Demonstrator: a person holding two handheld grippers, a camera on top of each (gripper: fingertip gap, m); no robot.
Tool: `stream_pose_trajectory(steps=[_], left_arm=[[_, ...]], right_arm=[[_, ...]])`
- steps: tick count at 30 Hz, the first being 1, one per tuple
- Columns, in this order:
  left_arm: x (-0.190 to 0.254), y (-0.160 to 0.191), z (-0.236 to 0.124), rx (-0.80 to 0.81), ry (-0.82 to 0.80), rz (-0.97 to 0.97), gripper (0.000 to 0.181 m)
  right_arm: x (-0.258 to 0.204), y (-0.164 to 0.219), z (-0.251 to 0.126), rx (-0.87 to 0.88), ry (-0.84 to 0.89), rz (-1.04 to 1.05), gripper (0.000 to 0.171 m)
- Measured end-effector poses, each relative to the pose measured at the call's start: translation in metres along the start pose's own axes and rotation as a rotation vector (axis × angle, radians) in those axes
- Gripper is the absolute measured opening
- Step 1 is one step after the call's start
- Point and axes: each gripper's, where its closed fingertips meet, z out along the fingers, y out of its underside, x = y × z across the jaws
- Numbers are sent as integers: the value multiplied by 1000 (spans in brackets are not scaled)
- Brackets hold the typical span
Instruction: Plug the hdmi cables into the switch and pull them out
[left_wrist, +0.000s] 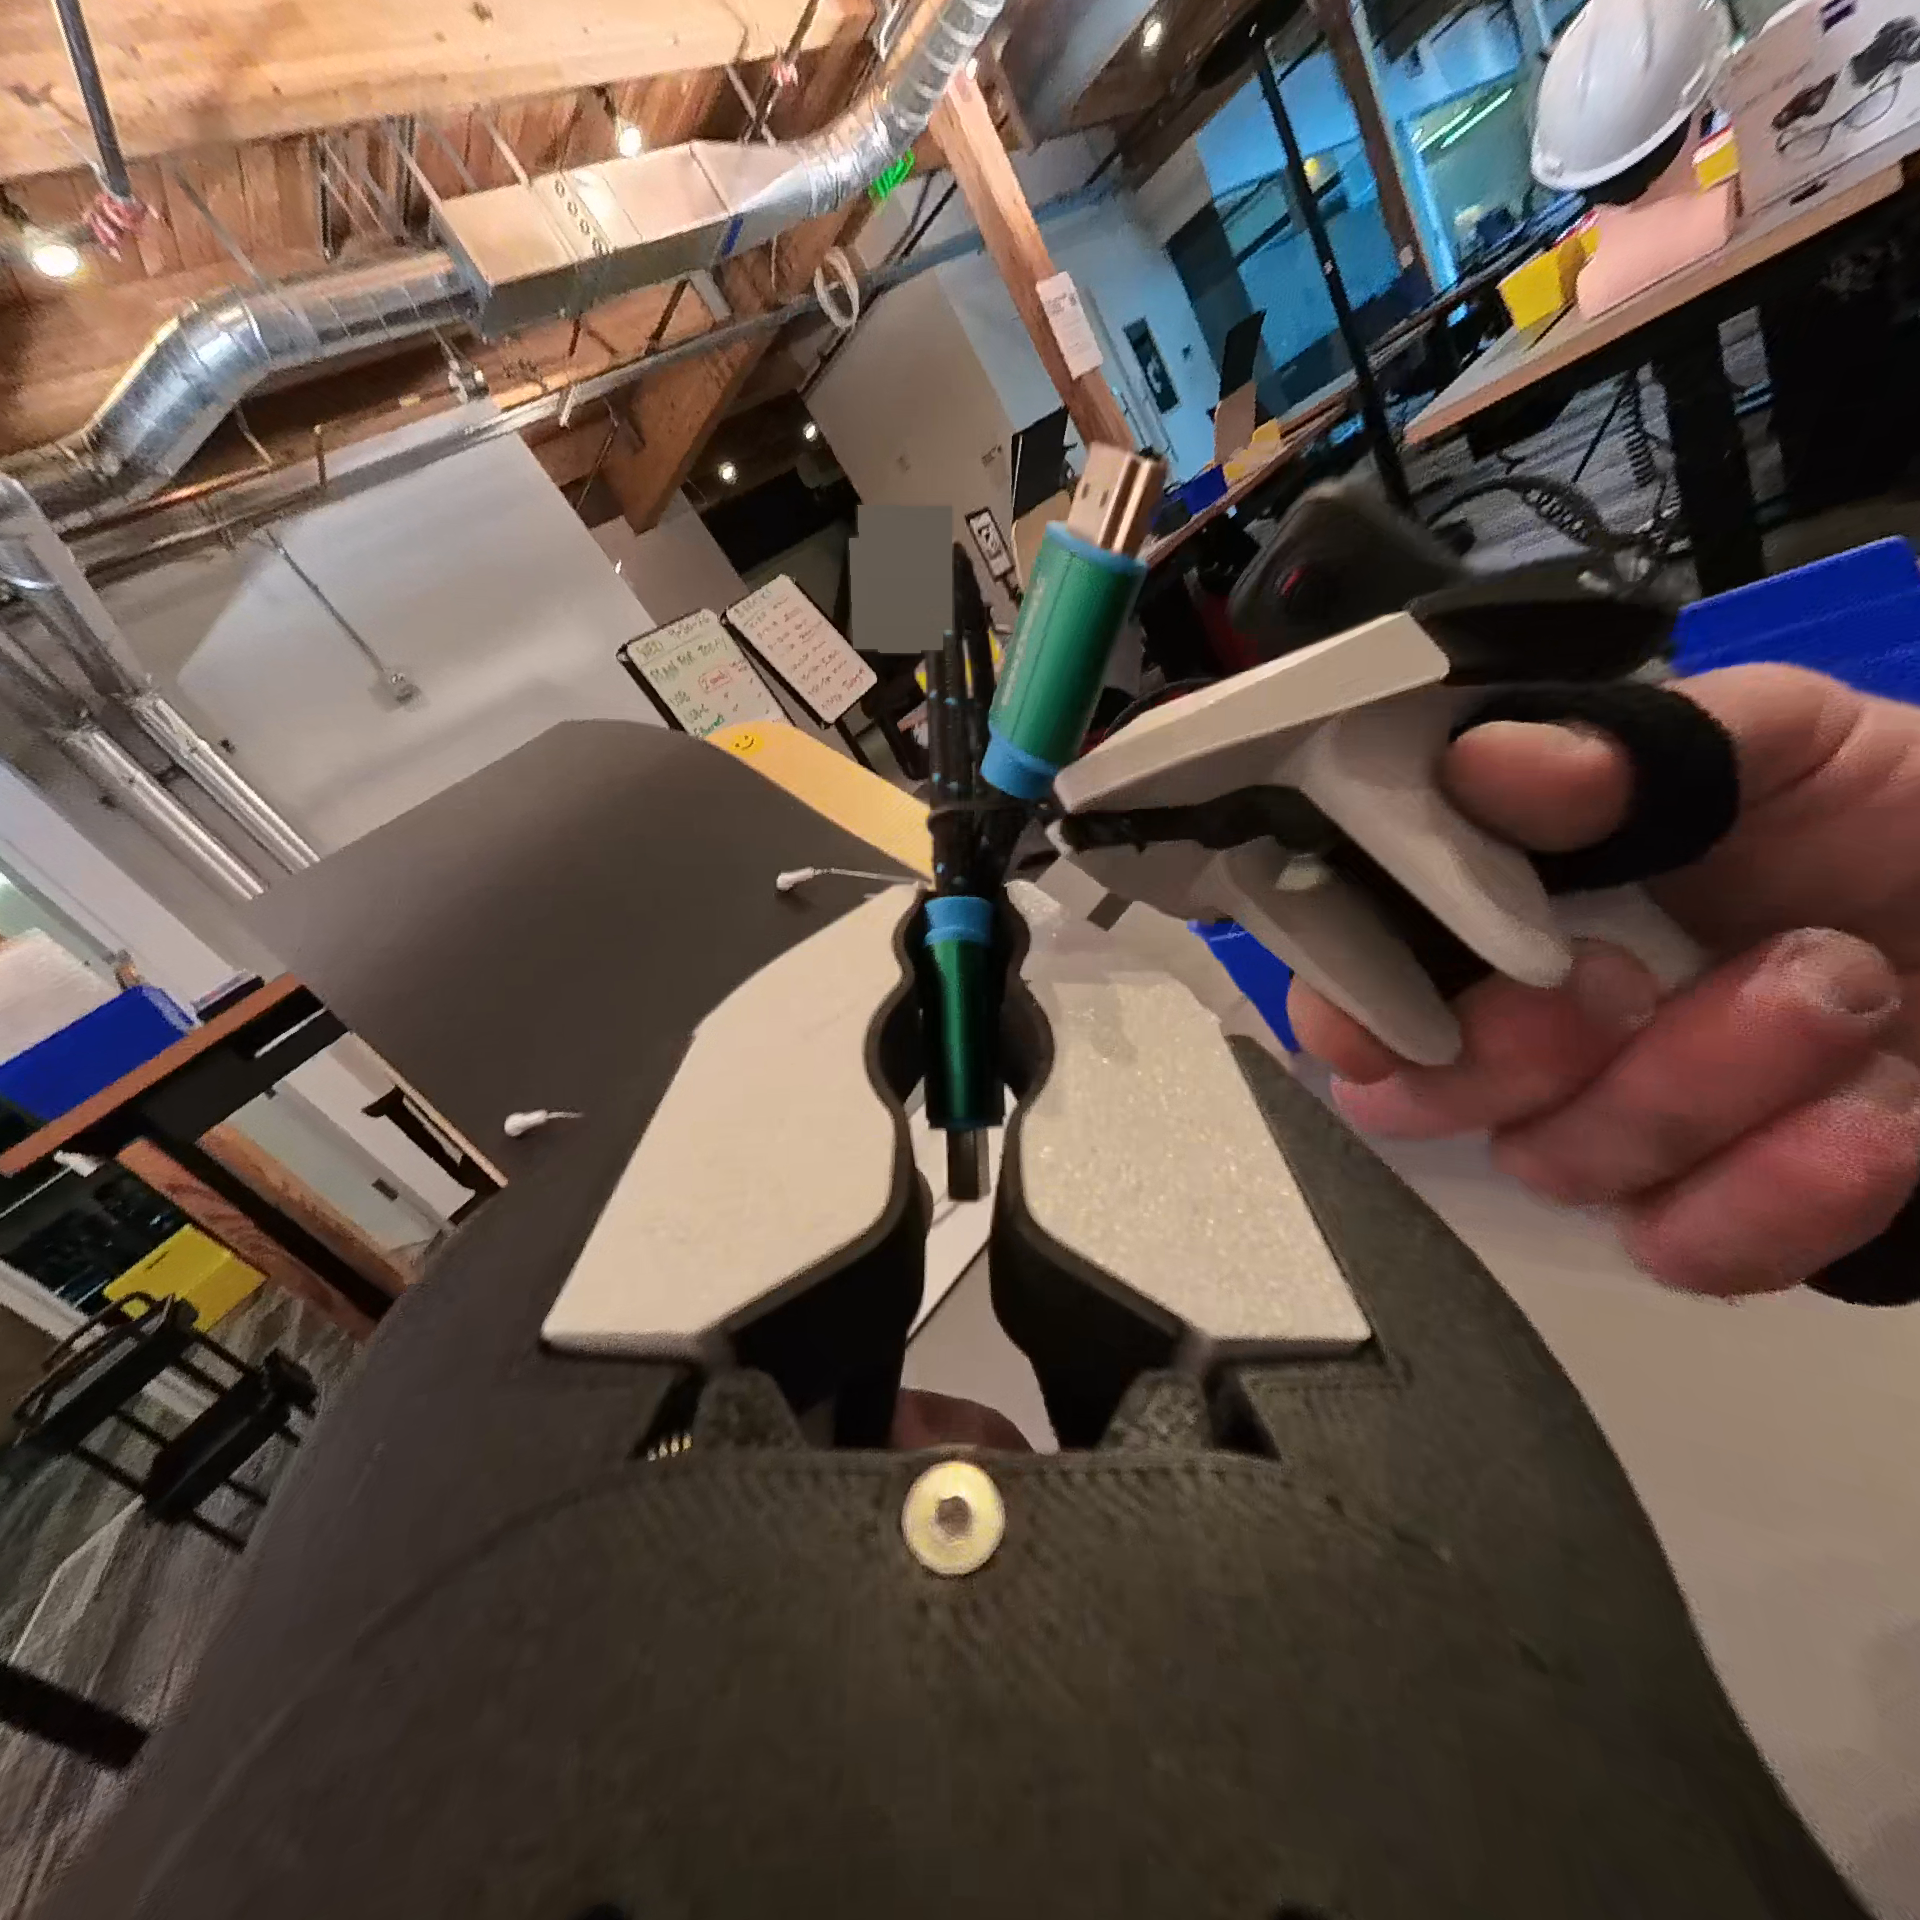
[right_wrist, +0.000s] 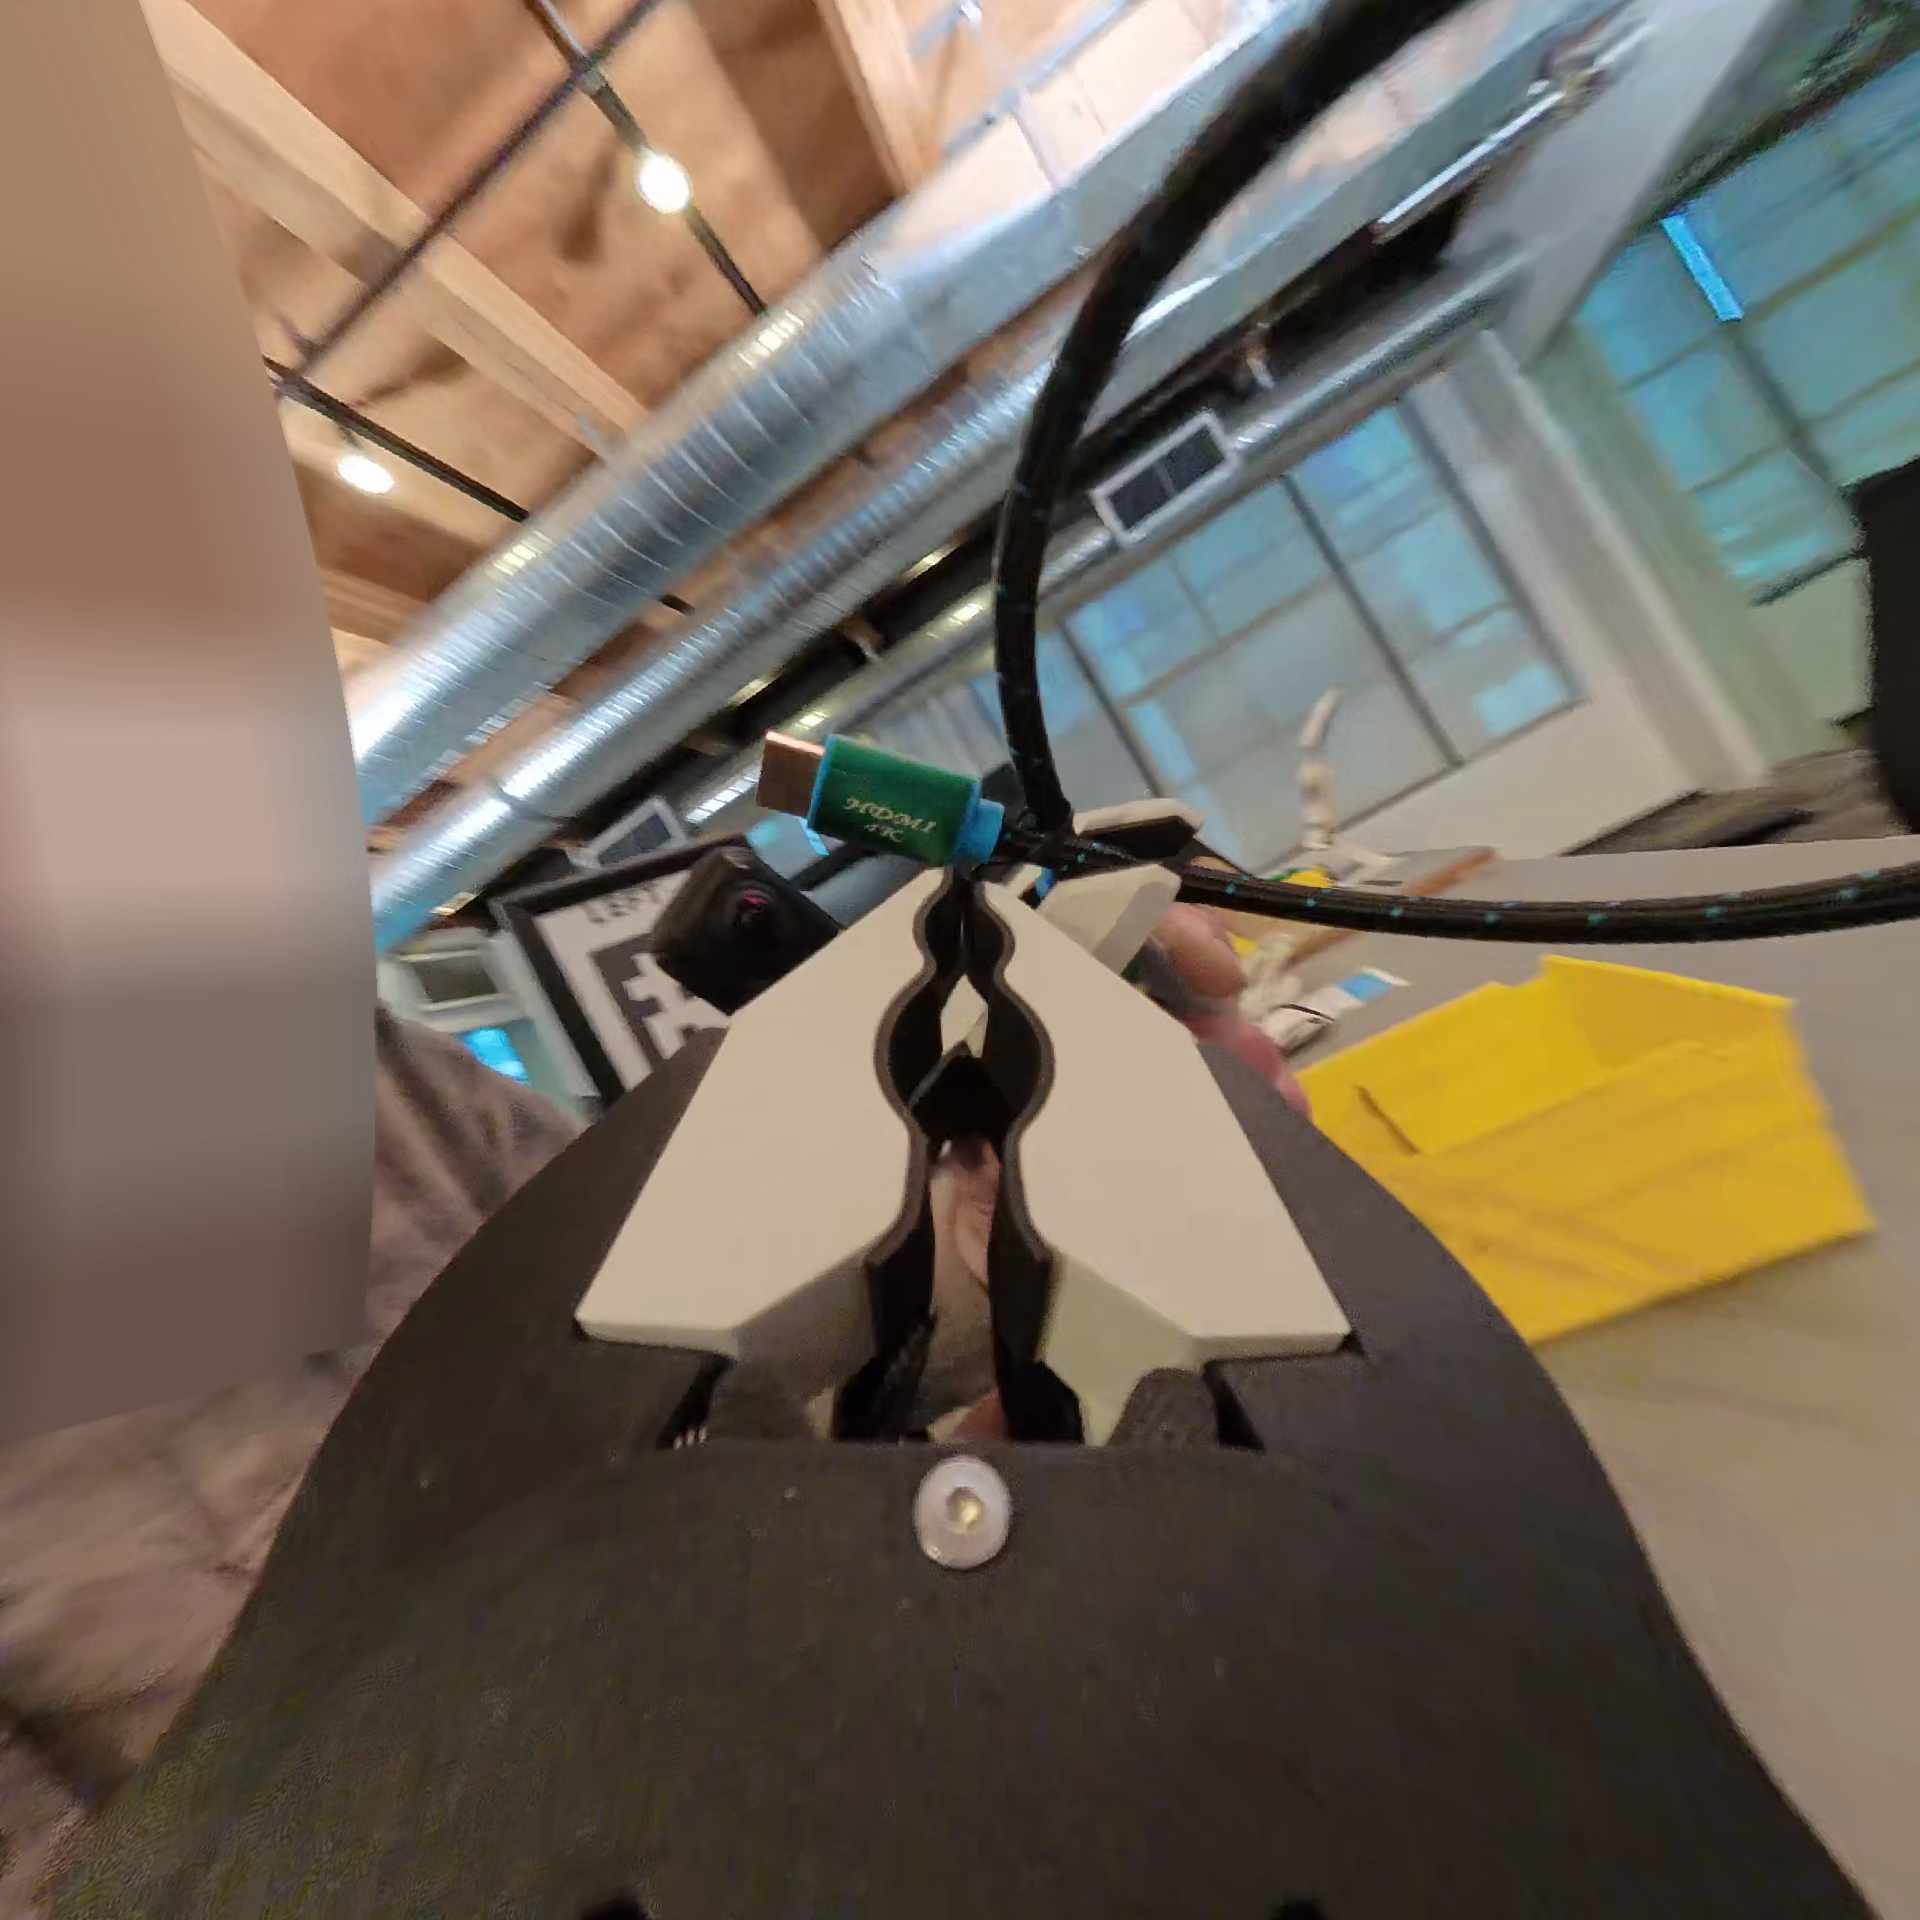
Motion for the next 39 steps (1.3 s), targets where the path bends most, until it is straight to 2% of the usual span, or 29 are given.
stream_pose_trajectory(steps=[5,10,12,20,29,33,39], left_arm=[[20,-13,1,62,75,-21,9],[23,-8,1,54,99,-58,9],[18,0,3,14,58,-53,9],[-2,21,7,-105,-18,-91,8],[-12,33,8,-210,-111,-24,8],[-13,34,8,-241,-149,40,8],[-12,33,8,-244,-164,95,8]], right_arm=[[-21,3,-13,27,-263,65,0],[-18,4,-19,23,-268,82,0],[-5,6,-17,5,-163,27,0],[25,-1,-24,-160,252,-464,13],[44,1,-19,-381,644,-1028,9],[49,-1,-18,-394,734,-1063,6],[51,-2,-17,-314,704,-834,0]])
